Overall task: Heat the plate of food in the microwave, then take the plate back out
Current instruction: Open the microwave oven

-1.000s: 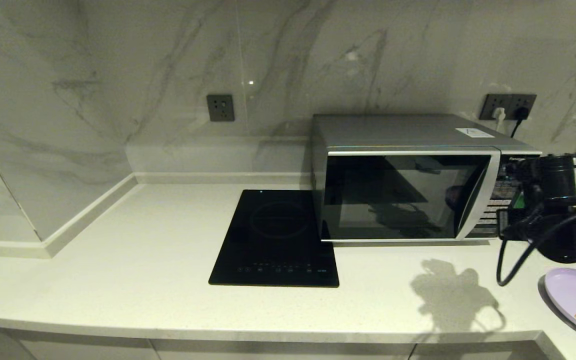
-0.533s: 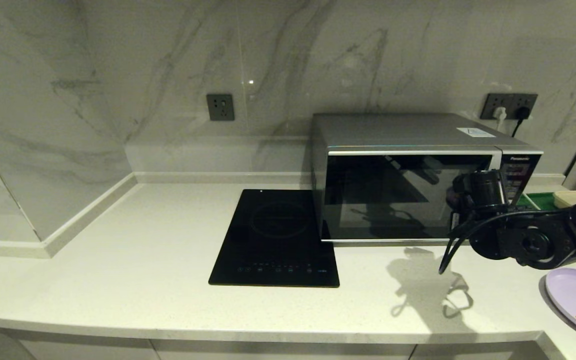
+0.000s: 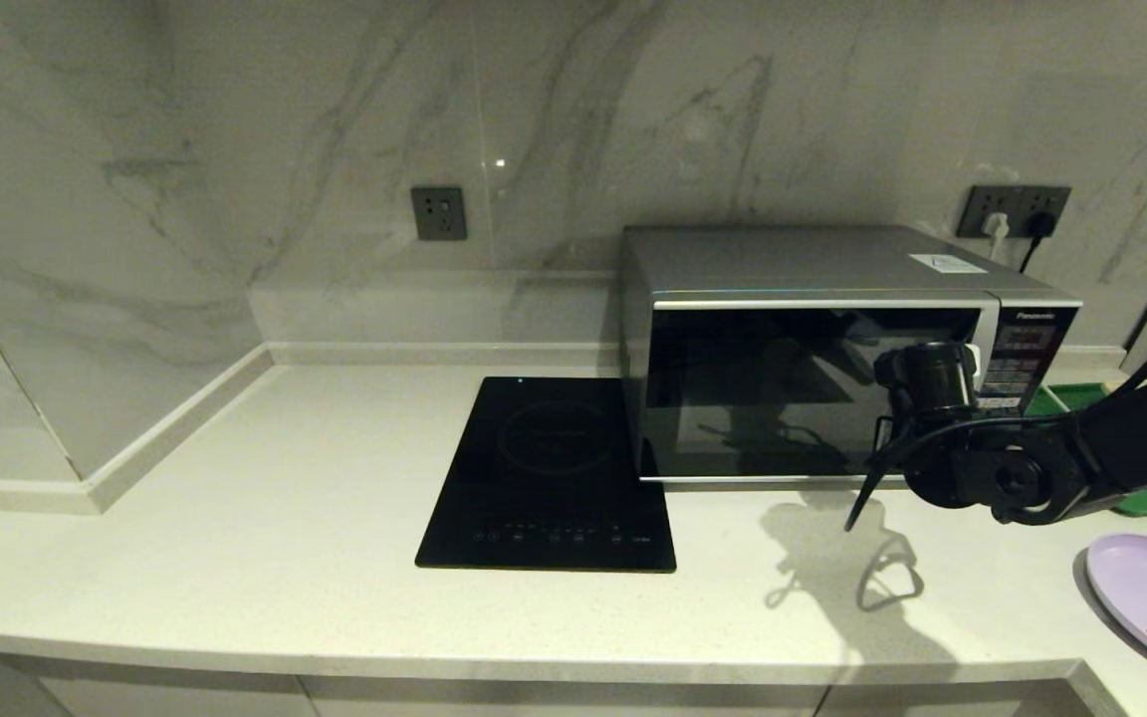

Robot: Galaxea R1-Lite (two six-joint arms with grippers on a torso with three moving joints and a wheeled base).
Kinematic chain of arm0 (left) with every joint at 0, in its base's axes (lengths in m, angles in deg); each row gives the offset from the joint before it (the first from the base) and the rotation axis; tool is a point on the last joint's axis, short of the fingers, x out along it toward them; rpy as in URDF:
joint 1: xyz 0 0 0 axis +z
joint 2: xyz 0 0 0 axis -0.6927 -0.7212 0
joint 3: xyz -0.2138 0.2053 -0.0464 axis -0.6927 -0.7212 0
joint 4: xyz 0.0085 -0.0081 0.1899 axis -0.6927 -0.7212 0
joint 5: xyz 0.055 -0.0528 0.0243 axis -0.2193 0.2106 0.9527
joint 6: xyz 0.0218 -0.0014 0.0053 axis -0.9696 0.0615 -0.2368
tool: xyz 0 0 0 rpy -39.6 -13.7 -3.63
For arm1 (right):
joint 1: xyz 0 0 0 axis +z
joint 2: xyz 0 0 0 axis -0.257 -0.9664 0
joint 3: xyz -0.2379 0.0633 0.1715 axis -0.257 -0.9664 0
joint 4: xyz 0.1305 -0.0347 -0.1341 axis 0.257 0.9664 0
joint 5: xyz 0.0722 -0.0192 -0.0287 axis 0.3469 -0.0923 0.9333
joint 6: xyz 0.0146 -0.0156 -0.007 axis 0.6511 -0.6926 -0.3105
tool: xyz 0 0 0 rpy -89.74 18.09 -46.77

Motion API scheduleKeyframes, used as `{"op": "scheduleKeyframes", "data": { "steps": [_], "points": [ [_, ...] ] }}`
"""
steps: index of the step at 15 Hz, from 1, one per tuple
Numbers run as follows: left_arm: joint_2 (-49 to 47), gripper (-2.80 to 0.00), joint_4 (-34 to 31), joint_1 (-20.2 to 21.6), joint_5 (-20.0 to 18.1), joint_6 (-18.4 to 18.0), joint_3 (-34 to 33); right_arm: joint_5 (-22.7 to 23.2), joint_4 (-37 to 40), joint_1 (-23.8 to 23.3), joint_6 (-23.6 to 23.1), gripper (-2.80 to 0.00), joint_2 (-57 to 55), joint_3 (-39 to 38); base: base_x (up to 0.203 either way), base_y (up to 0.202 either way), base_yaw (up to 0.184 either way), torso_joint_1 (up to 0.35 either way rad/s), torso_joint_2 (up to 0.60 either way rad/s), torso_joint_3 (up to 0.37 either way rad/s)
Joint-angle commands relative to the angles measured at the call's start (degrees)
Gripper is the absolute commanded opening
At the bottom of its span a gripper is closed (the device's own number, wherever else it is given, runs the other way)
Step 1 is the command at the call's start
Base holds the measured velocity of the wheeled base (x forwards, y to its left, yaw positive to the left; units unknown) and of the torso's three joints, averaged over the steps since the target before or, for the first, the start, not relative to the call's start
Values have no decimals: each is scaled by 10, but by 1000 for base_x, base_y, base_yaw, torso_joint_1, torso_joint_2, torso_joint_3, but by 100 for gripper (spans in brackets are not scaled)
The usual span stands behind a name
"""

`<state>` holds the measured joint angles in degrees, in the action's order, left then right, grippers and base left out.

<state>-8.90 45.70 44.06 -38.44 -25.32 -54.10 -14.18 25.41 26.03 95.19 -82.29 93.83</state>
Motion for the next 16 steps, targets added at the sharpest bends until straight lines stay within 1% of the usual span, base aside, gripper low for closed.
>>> {"op": "scheduleKeyframes", "data": {
  "steps": [1, 6, 7, 16],
  "points": [
    [0, -280, 0, 0, 0, 0, 0, -4, -2, -1, 1, -280, 2, 8, 0, 0, 0, 0, 0, 0],
    [1, -280, 0, 0, 0, 0, 0, -6, -1, -2, 0, -280, 15, 2, 0, 0, 0, 0, 0, 0],
    [1, -280, 0, 0, 0, 0, 0, -6, -1, -2, 0, 0, 22, -5, 0, 0, 0, 0, 0, 0],
    [0, -280, 0, 0, 0, 0, 0, -6, -1, -8, -6, 0, 34, -7, 0, 0, 0, 0, 0, 0]
  ]
}}
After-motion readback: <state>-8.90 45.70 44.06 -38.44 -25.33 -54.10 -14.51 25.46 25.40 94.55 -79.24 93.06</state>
